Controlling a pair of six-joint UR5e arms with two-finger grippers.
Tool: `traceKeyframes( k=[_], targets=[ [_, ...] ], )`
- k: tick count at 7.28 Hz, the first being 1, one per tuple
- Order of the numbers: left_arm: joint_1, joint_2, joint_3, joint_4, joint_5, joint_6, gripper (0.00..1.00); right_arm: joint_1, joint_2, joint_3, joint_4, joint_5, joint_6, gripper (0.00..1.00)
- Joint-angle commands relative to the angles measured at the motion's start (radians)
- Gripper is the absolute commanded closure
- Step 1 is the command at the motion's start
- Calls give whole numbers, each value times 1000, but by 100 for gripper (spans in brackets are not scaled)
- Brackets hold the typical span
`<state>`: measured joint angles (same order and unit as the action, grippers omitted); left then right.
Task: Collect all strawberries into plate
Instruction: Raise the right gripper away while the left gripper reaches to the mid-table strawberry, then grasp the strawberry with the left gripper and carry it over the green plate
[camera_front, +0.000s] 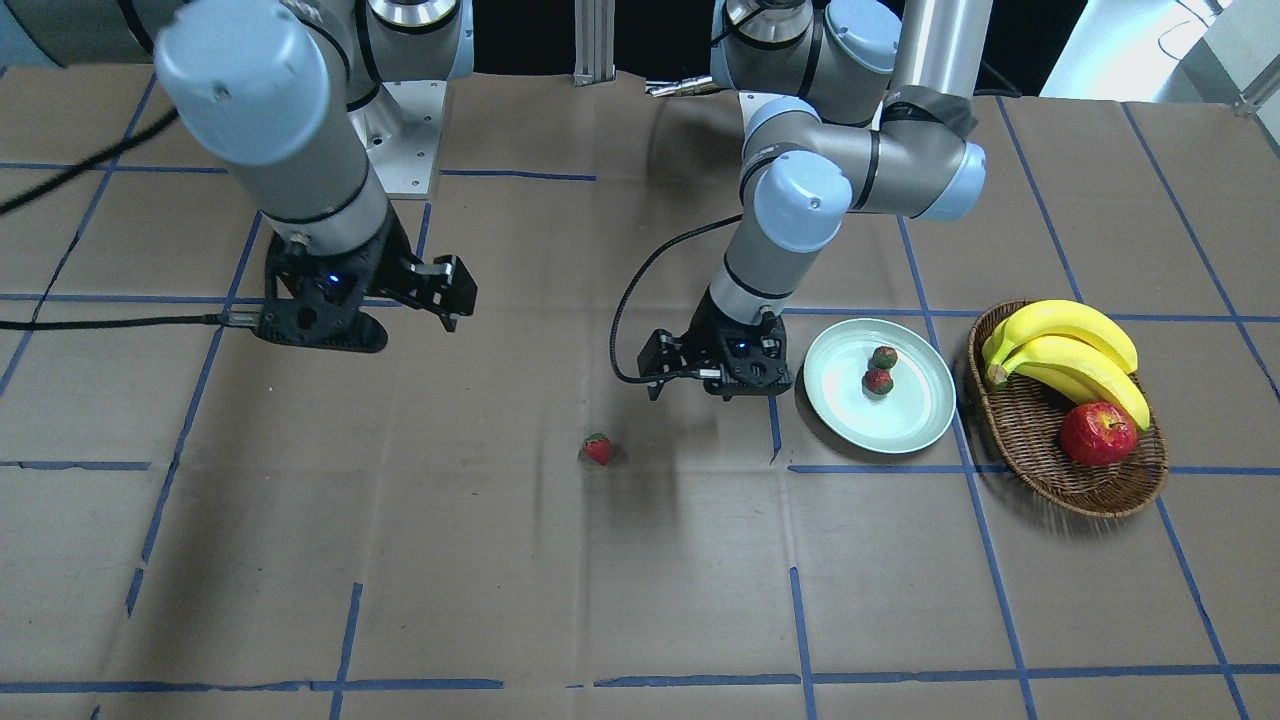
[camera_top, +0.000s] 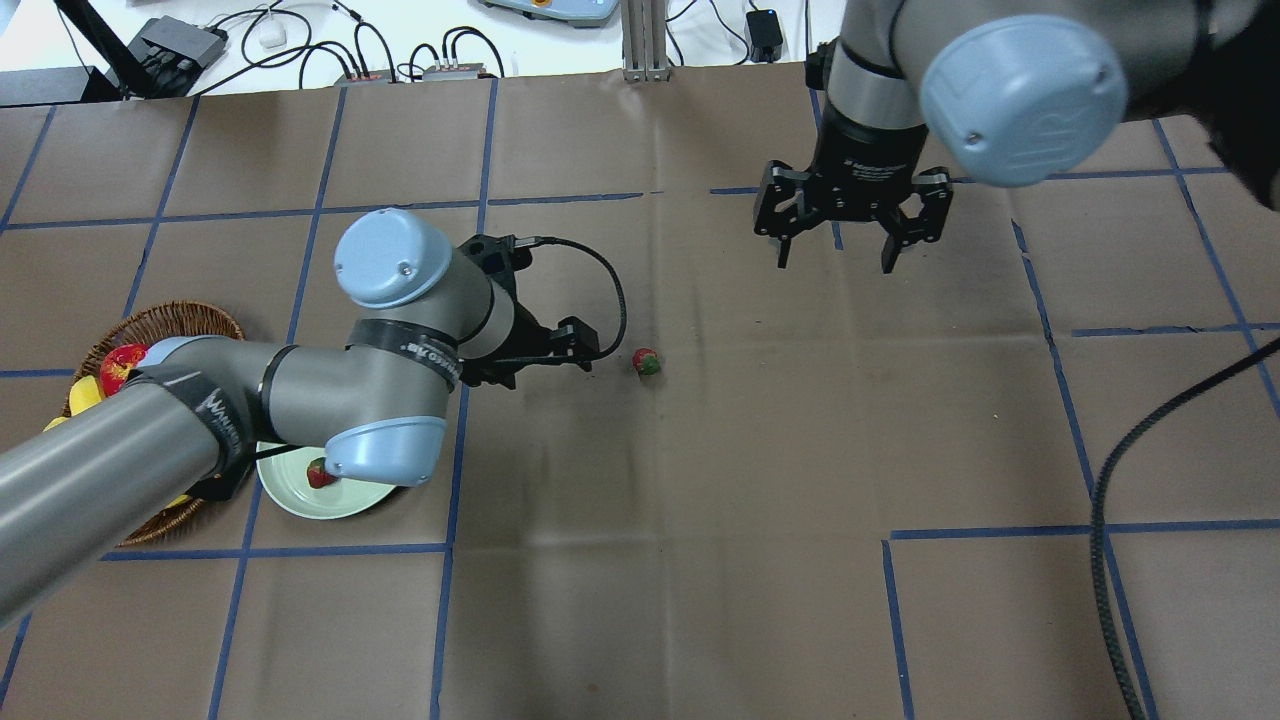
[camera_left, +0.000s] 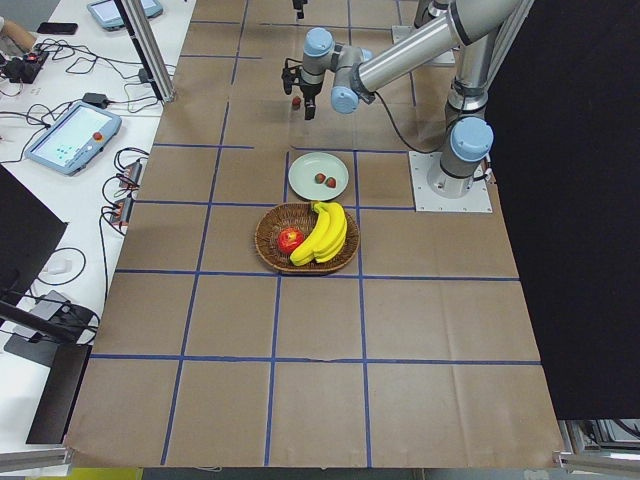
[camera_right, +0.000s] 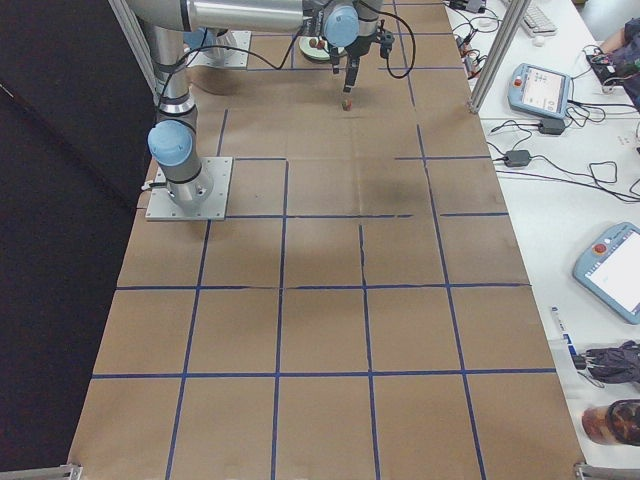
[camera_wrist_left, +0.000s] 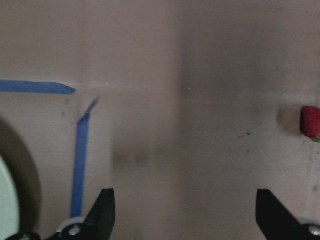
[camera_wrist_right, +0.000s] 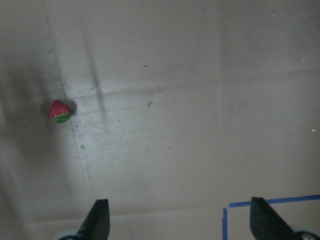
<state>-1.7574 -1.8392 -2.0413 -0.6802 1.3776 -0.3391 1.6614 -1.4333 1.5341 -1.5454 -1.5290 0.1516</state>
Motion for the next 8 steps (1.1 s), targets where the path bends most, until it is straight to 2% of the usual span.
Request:
traceKeyframes(
  k=[1,2,5,6,7,8],
  targets=[
    [-126,-170,140,8,9,-154,1,-119,-131,38,74,-5,-191,0],
    [-145,-220,188,8,64,-161,1,-120,-172,52,74,-3,-181,0],
    [-146,-244,205,5,75,-156,3,-118,-228,90,70,-17,-146,0],
    [-146,-244,205,2,75,-156,25,-118,-234,115,67,-48,-106,0],
    [-146,-244,205,-2,72,-156,66,-118,-239,139,55,-46,-95,0],
    [-146,-244,207,-1,72,-158,97,-117,-243,138,51,-46,-92,0]
  ],
)
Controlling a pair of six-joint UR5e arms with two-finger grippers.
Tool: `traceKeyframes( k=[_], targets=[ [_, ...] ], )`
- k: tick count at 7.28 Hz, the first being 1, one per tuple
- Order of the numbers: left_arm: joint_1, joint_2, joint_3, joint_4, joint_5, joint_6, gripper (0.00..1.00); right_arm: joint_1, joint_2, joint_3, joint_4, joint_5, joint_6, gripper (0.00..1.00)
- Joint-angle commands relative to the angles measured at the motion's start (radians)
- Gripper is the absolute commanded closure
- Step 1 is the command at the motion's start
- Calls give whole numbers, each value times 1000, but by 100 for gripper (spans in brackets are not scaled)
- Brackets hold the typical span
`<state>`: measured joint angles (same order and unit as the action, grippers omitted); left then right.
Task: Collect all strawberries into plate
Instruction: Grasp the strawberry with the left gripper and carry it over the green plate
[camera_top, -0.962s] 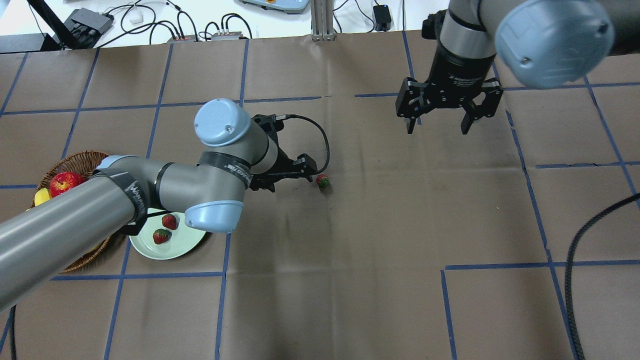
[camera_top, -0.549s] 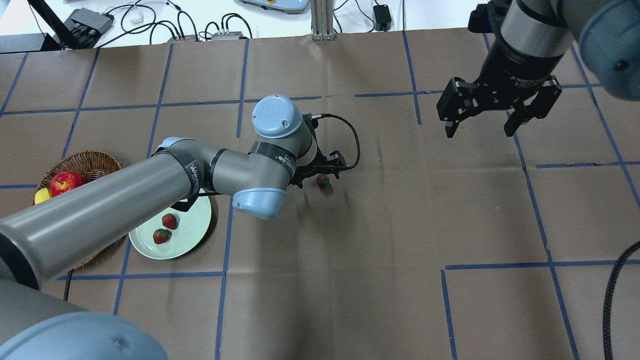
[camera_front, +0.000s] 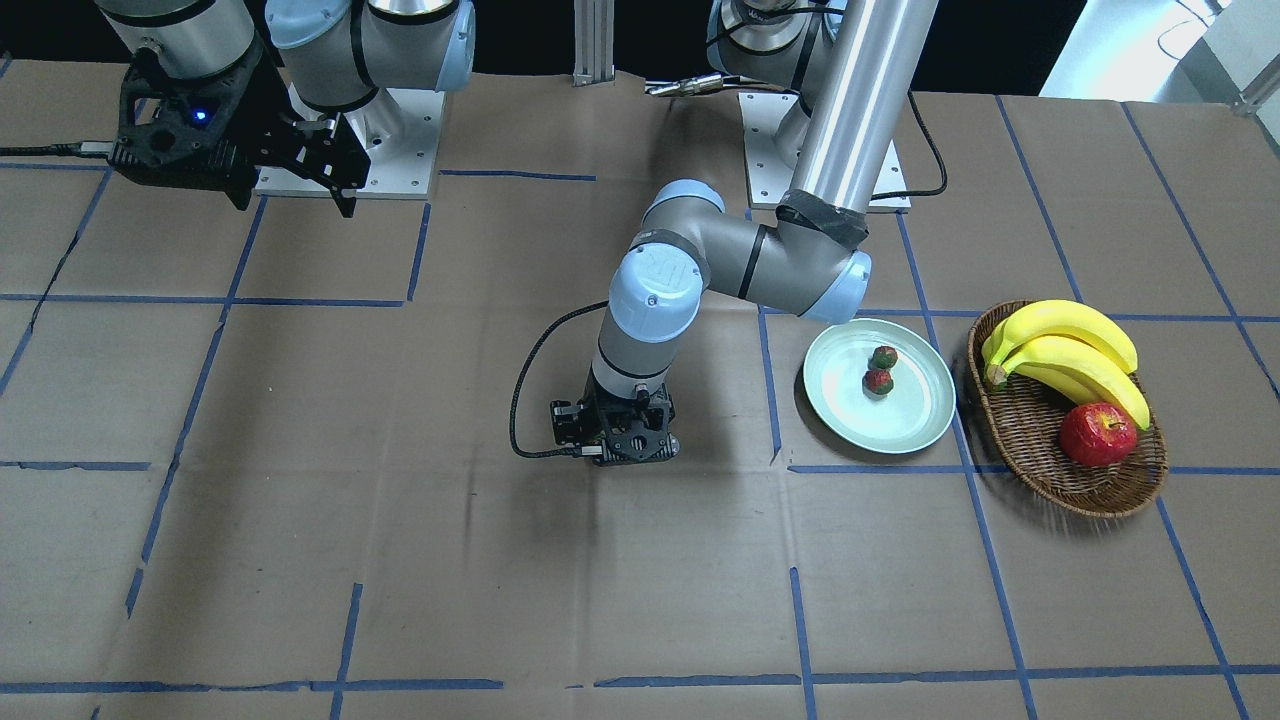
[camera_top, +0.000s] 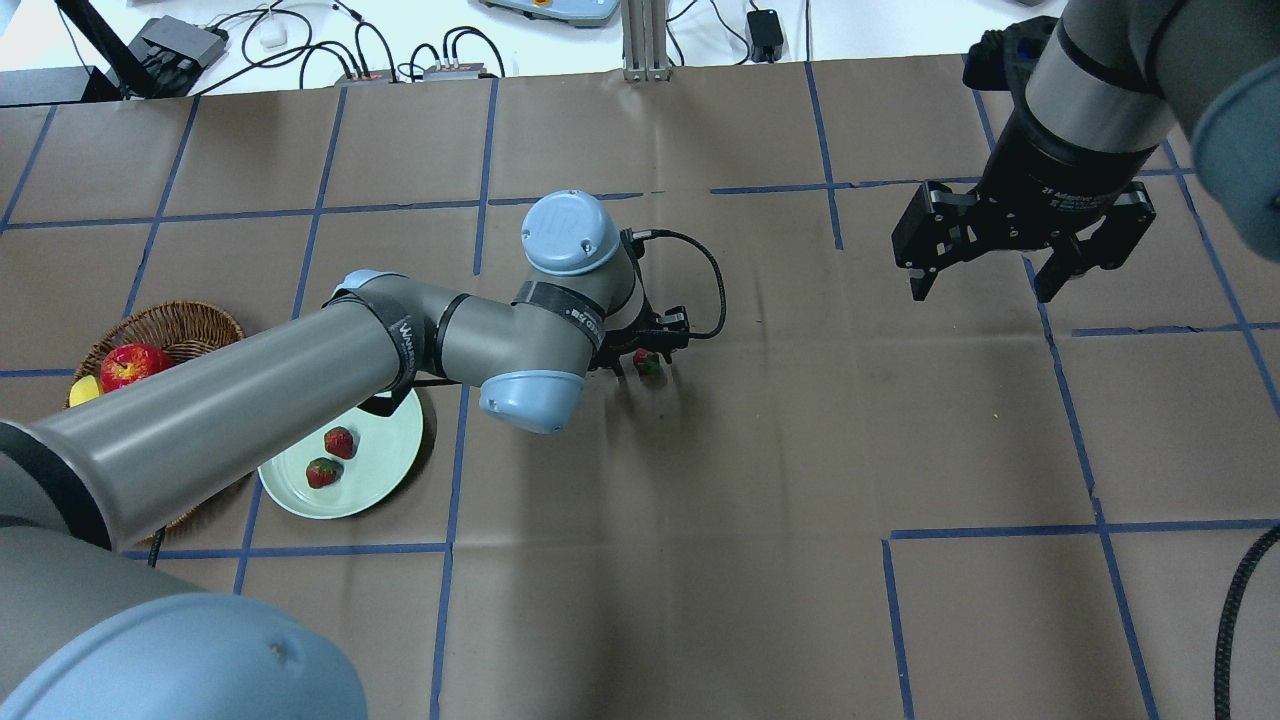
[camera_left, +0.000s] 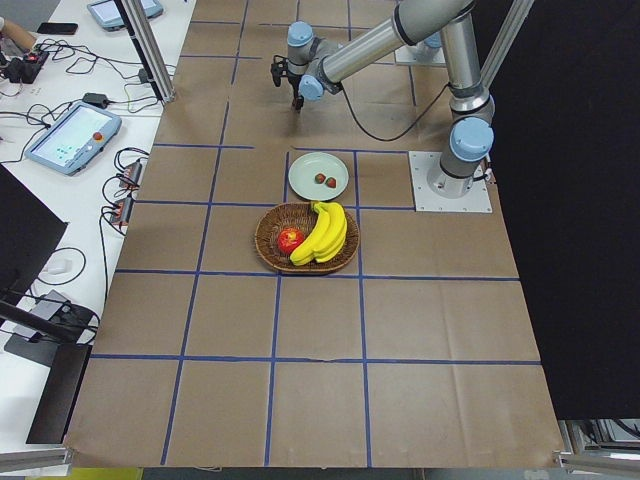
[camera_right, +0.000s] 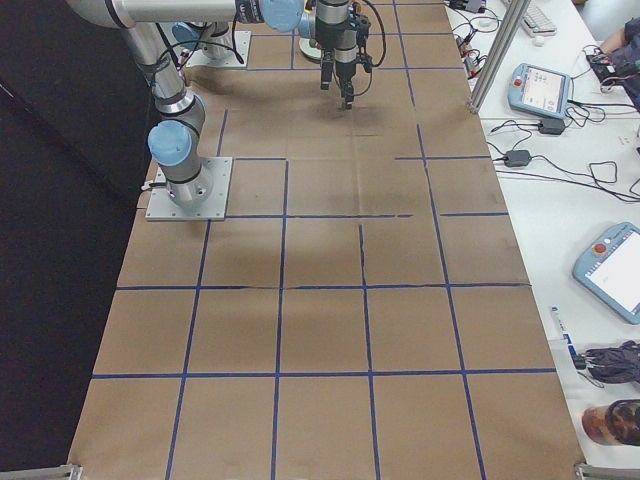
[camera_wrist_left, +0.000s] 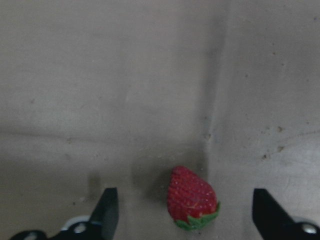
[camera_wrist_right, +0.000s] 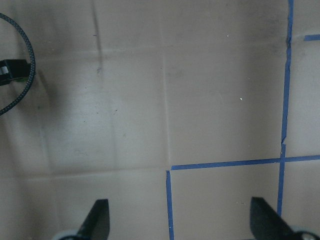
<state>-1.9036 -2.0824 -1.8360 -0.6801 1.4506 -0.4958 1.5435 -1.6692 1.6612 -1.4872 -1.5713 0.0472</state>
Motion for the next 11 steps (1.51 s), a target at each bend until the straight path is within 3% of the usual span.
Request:
traceKeyframes(
  k=[1,3,5,6,8,9,10,11],
  targets=[
    [1,2,4,-1,4,-1,100,1,3,5,-16,5,13,0],
    [17,54,-12,-12,5,78,100,6,16,-1,-27,11,11,0],
    [84,237,-116,-180,228,419,100,7,60,-52,-16,11,11,0],
    [175,359,-226,-208,235,542,100,7,62,-52,-18,2,0,0],
    [384,478,-421,-159,229,841,100,6,62,-52,-21,4,-1,0],
    [440,458,-468,-56,232,909,96,6,62,-52,-21,5,-3,0],
    [454,453,-480,-32,231,922,80,6,62,-52,-22,7,-3,0],
    [455,453,-479,-33,229,921,39,7,68,-55,-28,4,-4,0]
  ],
)
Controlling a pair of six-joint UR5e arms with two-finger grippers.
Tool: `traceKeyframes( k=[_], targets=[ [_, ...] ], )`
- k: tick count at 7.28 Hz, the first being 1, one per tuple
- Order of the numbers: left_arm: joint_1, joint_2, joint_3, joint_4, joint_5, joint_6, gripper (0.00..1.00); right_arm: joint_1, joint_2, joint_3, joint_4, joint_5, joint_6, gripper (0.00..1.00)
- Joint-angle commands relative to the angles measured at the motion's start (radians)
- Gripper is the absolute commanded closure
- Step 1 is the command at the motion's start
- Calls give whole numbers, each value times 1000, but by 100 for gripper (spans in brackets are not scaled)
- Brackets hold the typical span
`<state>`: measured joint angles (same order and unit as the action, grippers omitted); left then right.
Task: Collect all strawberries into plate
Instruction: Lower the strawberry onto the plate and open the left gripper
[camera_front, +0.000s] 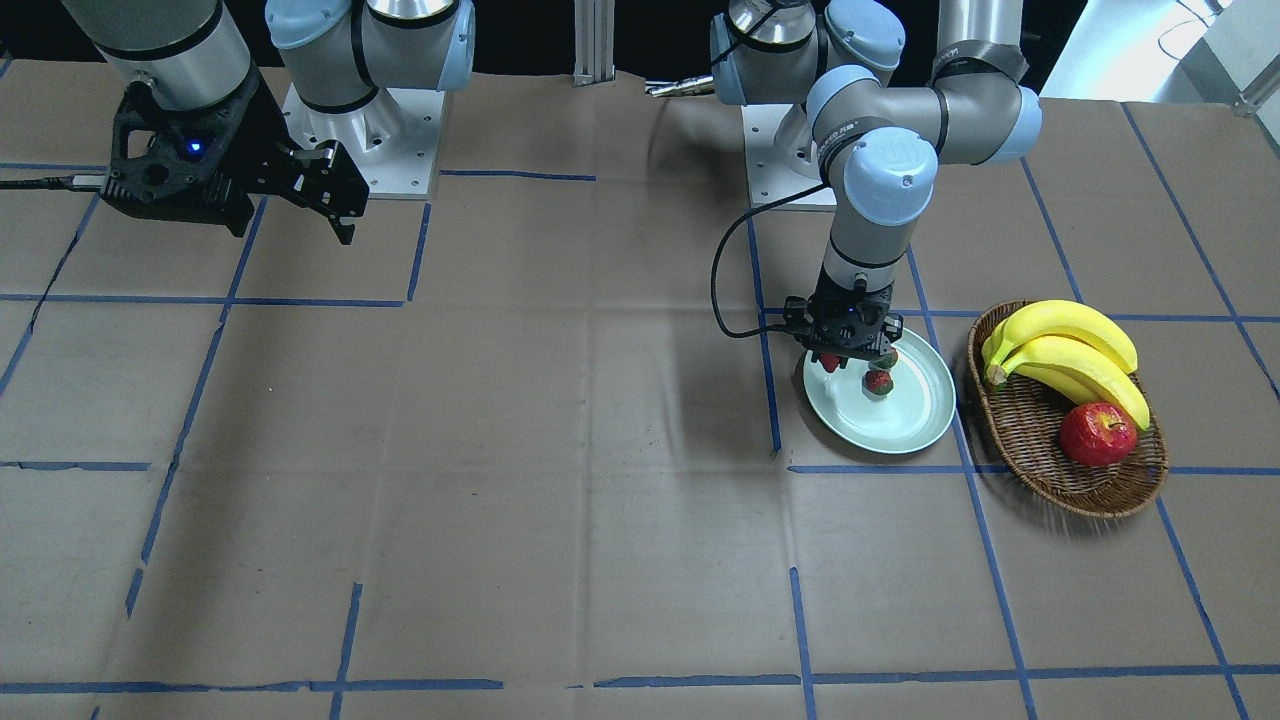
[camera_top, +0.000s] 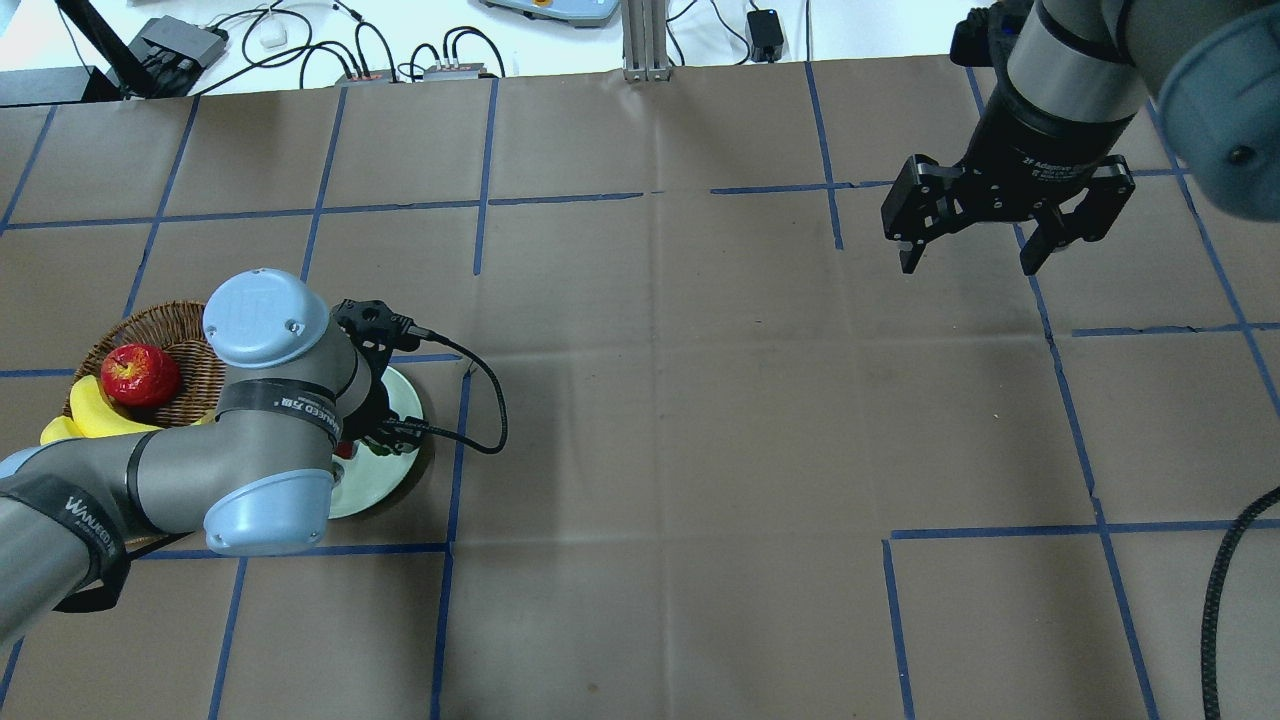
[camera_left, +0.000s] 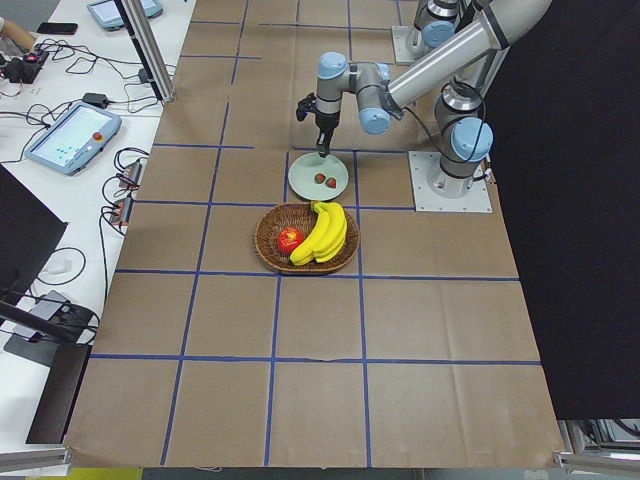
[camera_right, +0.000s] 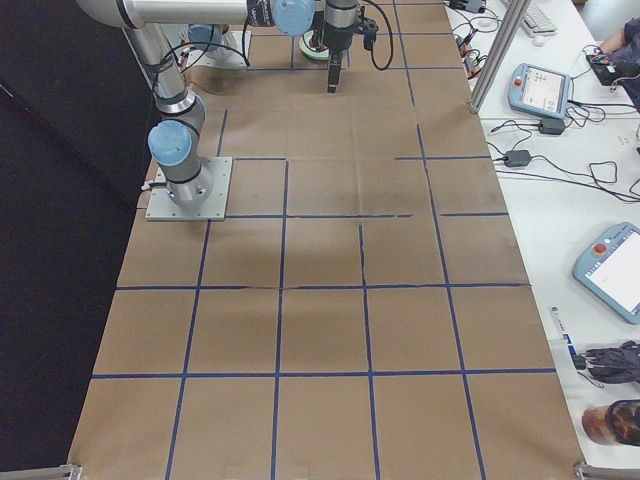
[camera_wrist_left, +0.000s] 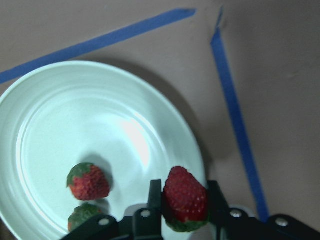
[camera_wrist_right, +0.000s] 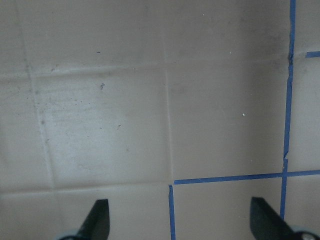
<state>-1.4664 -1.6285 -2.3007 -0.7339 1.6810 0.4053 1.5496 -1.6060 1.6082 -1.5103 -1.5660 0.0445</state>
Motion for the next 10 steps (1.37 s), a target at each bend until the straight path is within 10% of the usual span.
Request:
traceKeyframes(
  k=[1,5,10],
  targets=[
    [18,-1,-13,21,-1,20,27,1,23,-10,-7,0,-2,0],
    [5,80,53,-150,-98,-101,17,0,38,-25,-5,-5,-3,0],
    [-152,300,508,-923,-139,-376,1,0,31,-19,-5,-5,-3,0]
  ],
)
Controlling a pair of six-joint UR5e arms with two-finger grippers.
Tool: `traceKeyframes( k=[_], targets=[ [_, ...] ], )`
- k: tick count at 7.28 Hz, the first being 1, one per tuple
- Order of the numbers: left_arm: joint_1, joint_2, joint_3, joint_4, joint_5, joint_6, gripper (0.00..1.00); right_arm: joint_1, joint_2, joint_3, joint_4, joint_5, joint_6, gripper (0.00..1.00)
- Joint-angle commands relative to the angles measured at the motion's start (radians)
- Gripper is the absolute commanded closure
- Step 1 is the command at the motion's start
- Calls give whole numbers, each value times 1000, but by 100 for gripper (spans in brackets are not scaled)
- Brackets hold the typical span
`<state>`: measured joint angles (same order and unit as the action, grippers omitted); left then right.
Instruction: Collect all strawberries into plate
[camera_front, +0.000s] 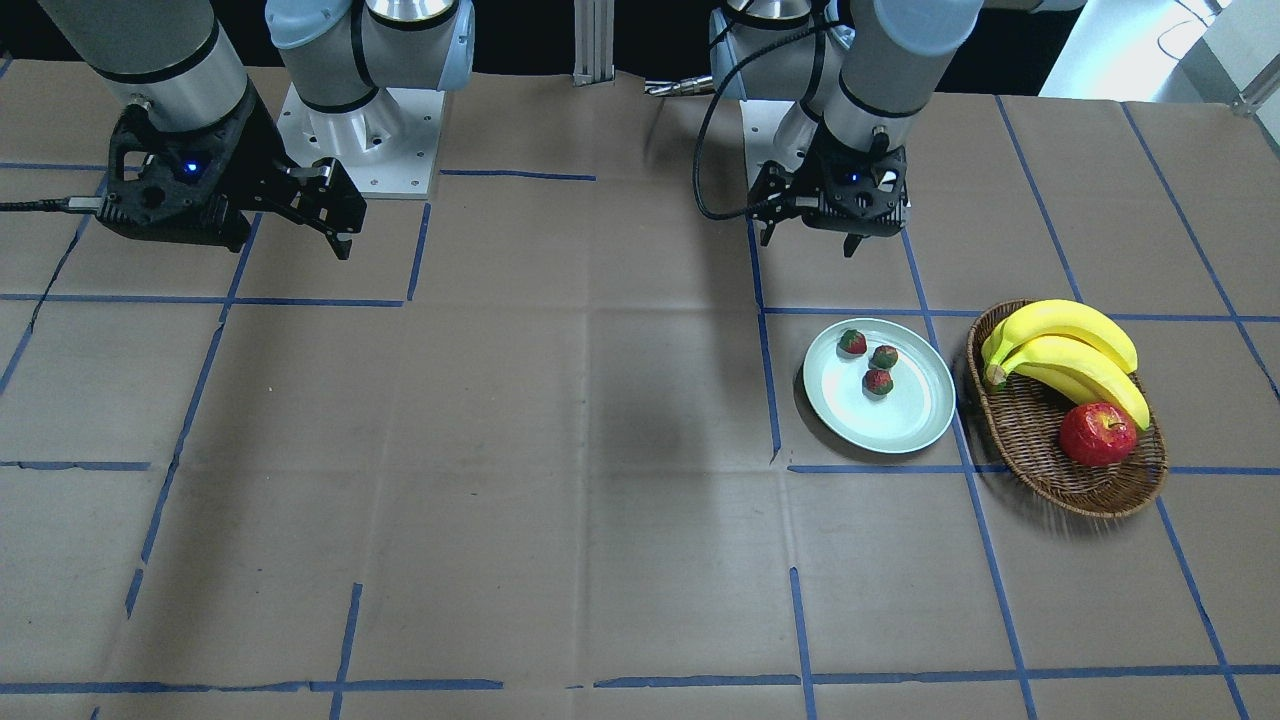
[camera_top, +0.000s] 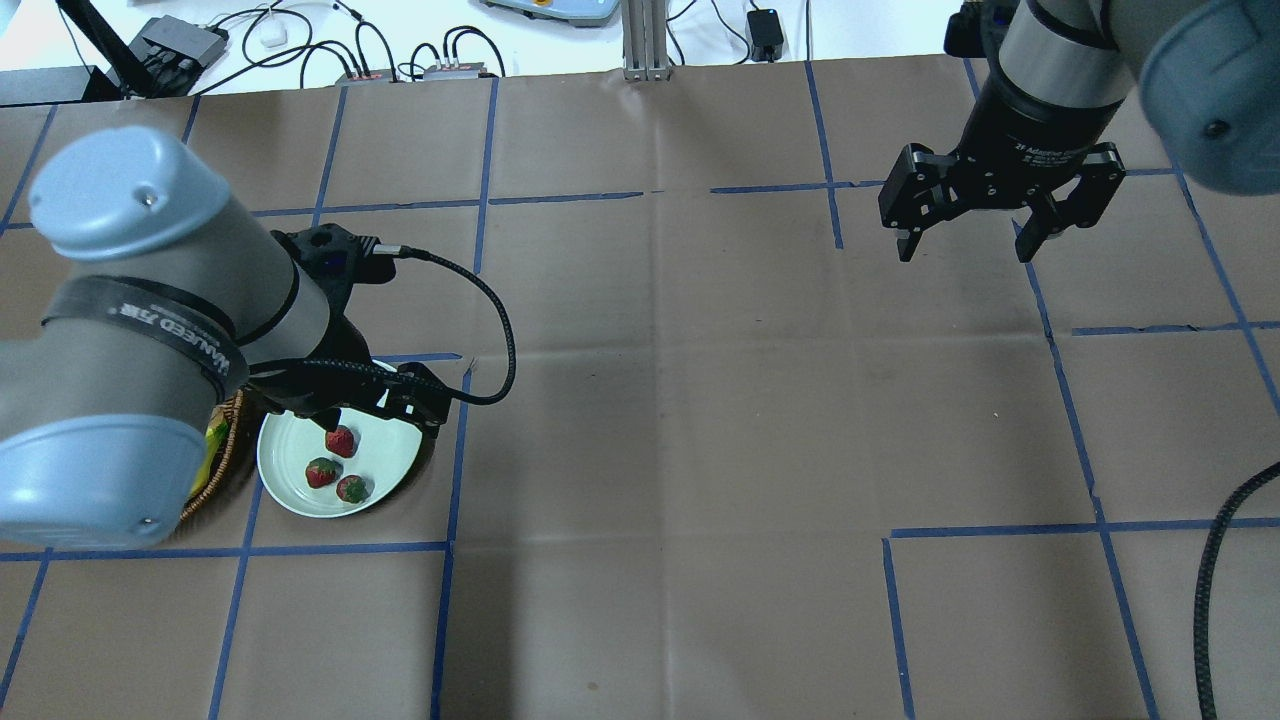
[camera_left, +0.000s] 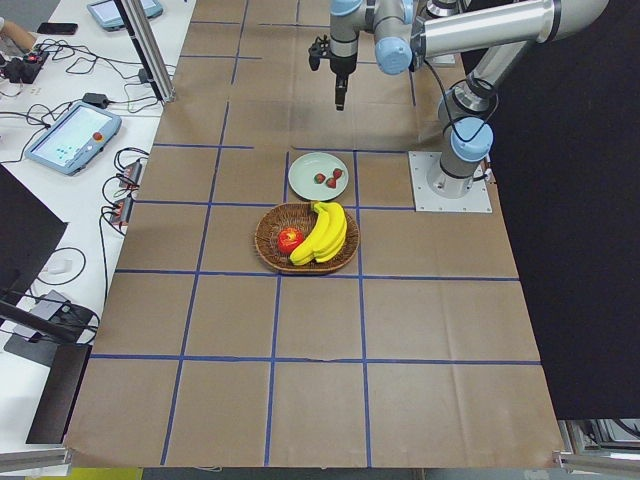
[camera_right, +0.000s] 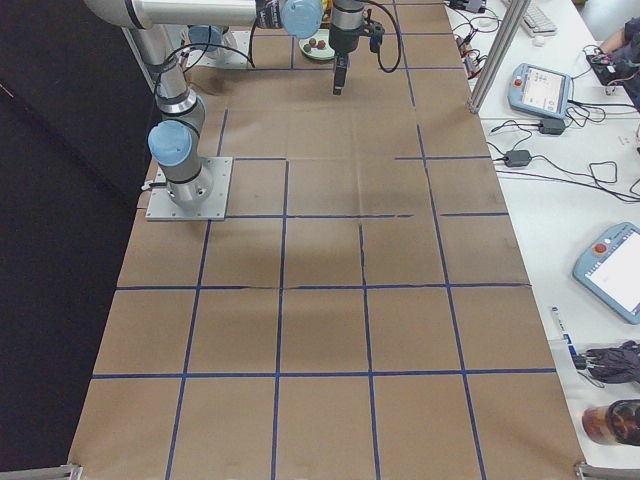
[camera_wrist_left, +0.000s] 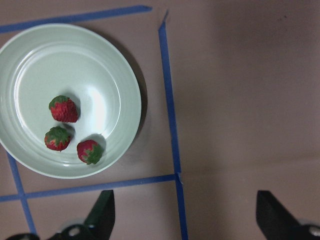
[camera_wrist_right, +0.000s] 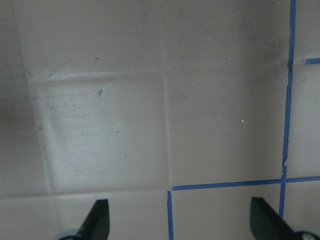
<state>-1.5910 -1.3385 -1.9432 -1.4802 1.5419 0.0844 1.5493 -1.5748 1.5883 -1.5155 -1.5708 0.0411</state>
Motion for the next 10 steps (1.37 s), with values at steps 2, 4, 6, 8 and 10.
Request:
traceKeyframes(
  k=[2,4,6,8,10],
  targets=[
    [-29,10,315,-346,0,-92,1,0,-1,1,0,-2,0,0],
    [-27,-68,378,-377,21,-94,1,0,-2,1,0,-2,0,0],
    [-24,-158,444,-359,43,-95,1,0,-2,1,0,-2,0,0],
    [-24,-177,437,-318,43,-94,1,0,-2,1,0,-2,0,0],
    [-24,-160,426,-296,44,-86,1,0,-2,1,0,-2,0,0]
  ],
)
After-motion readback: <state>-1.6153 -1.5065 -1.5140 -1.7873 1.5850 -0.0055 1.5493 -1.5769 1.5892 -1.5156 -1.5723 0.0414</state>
